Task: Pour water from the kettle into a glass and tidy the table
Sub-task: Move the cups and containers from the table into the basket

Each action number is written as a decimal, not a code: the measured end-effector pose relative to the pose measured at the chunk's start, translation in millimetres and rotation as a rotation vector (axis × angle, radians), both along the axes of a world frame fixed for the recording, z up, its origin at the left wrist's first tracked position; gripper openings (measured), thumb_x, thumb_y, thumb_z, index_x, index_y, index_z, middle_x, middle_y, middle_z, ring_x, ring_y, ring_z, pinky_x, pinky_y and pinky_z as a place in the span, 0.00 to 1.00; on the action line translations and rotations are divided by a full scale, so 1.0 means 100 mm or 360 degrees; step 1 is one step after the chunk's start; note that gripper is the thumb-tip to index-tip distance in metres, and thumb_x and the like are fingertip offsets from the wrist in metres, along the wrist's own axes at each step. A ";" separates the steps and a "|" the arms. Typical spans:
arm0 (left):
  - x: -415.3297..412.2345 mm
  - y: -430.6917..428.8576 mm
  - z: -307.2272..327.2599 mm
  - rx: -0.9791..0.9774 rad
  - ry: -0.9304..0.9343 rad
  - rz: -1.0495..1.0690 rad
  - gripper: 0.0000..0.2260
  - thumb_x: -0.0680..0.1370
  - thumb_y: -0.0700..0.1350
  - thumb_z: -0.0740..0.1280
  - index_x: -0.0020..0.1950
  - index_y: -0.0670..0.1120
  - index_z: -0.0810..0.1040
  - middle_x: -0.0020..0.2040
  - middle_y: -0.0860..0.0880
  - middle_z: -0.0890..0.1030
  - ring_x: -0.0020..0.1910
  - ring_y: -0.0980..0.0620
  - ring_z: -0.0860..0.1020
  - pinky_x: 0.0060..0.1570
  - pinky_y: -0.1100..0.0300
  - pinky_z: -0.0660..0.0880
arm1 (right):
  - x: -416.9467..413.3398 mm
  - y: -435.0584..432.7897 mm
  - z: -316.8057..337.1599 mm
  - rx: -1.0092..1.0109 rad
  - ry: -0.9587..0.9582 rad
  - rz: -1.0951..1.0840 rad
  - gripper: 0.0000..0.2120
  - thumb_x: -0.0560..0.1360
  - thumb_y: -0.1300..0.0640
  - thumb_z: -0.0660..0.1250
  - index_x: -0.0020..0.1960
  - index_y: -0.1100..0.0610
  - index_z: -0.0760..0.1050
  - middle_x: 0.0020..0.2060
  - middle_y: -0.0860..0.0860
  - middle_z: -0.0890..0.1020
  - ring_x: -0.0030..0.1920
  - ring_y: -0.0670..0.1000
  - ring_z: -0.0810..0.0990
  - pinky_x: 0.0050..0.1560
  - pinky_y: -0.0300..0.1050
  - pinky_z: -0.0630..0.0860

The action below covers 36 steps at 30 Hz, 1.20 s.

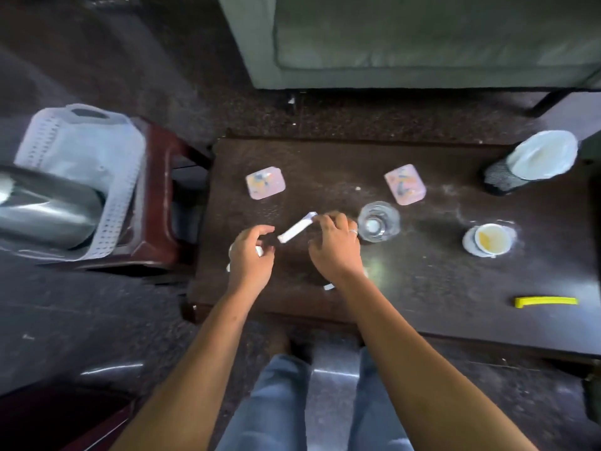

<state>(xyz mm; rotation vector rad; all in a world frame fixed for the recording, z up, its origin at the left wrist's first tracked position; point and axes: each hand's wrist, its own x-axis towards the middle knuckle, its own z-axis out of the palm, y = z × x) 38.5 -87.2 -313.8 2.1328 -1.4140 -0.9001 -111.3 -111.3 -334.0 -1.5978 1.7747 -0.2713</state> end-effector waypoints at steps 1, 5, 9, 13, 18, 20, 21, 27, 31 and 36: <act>0.19 0.05 -0.01 0.0005 -0.0034 0.0034 0.16 0.70 0.31 0.68 0.56 0.45 0.79 0.52 0.50 0.78 0.48 0.51 0.77 0.50 0.66 0.69 | 0.16 0.02 -0.02 0.0029 0.0004 0.0044 0.21 0.73 0.57 0.63 0.66 0.50 0.69 0.64 0.51 0.68 0.66 0.59 0.63 0.63 0.55 0.67; 0.85 0.22 -0.21 0.0165 -0.0194 -0.0040 0.25 0.68 0.36 0.74 0.64 0.40 0.74 0.63 0.41 0.76 0.63 0.42 0.73 0.65 0.52 0.67 | 0.72 0.13 -0.17 0.0132 0.0035 0.0159 0.21 0.73 0.54 0.65 0.66 0.50 0.69 0.65 0.50 0.68 0.66 0.57 0.62 0.63 0.54 0.66; 0.97 0.24 -0.50 0.0403 -0.0159 -0.0174 0.36 0.69 0.43 0.75 0.73 0.42 0.63 0.70 0.42 0.69 0.70 0.45 0.66 0.68 0.55 0.61 | 0.89 0.22 -0.36 0.0223 0.0173 0.0219 0.24 0.73 0.55 0.64 0.68 0.49 0.66 0.66 0.51 0.67 0.67 0.57 0.62 0.63 0.54 0.65; 0.82 0.18 -0.76 0.0433 -0.0200 -0.0329 0.41 0.68 0.46 0.75 0.75 0.45 0.56 0.71 0.44 0.66 0.70 0.45 0.65 0.68 0.50 0.65 | 1.00 0.27 -0.55 0.0296 0.0164 0.0296 0.26 0.73 0.56 0.64 0.70 0.49 0.64 0.68 0.49 0.66 0.68 0.56 0.61 0.64 0.53 0.64; 0.64 0.04 -0.99 0.0497 -0.0384 -0.0333 0.36 0.71 0.44 0.72 0.74 0.48 0.57 0.71 0.44 0.62 0.65 0.41 0.68 0.59 0.48 0.72 | 0.92 0.29 -0.75 0.0293 0.0213 0.0230 0.25 0.74 0.56 0.64 0.70 0.50 0.64 0.67 0.51 0.68 0.68 0.57 0.62 0.64 0.53 0.65; 0.59 -0.02 -1.01 0.0506 -0.0521 -0.0336 0.32 0.72 0.44 0.70 0.72 0.50 0.60 0.70 0.45 0.63 0.61 0.39 0.72 0.53 0.48 0.72 | 0.82 0.31 -0.79 0.0262 0.0251 0.0207 0.25 0.74 0.58 0.62 0.70 0.51 0.65 0.66 0.51 0.69 0.67 0.57 0.63 0.64 0.52 0.64; 0.58 -0.03 -1.01 0.0486 -0.0580 -0.0343 0.30 0.72 0.44 0.70 0.71 0.49 0.62 0.69 0.45 0.64 0.58 0.38 0.74 0.51 0.48 0.73 | 0.78 0.32 -0.80 0.0244 0.0280 0.0201 0.24 0.74 0.58 0.62 0.69 0.51 0.65 0.66 0.51 0.69 0.67 0.56 0.63 0.65 0.51 0.64; 0.41 -0.03 -0.98 0.0317 -0.0616 -0.0391 0.26 0.68 0.42 0.74 0.62 0.49 0.66 0.62 0.44 0.68 0.54 0.38 0.75 0.43 0.49 0.73 | 0.36 0.48 -0.80 0.0082 0.0618 -0.0189 0.26 0.73 0.56 0.63 0.69 0.50 0.61 0.67 0.52 0.68 0.70 0.57 0.60 0.71 0.58 0.52; 0.27 0.00 -0.94 0.0251 -0.0490 -0.0417 0.27 0.66 0.44 0.75 0.60 0.50 0.67 0.59 0.45 0.70 0.52 0.40 0.75 0.45 0.49 0.74 | 0.10 0.65 -0.74 0.0290 0.0813 -0.0440 0.35 0.71 0.47 0.68 0.72 0.46 0.54 0.73 0.51 0.59 0.74 0.61 0.52 0.69 0.65 0.52; 0.21 0.05 -0.90 0.0252 -0.0289 -0.0384 0.28 0.64 0.47 0.77 0.59 0.53 0.66 0.57 0.48 0.70 0.50 0.44 0.76 0.45 0.56 0.72 | 0.03 0.62 -0.79 0.0451 0.0592 -0.0600 0.35 0.69 0.48 0.72 0.70 0.47 0.56 0.70 0.53 0.60 0.68 0.64 0.62 0.48 0.54 0.74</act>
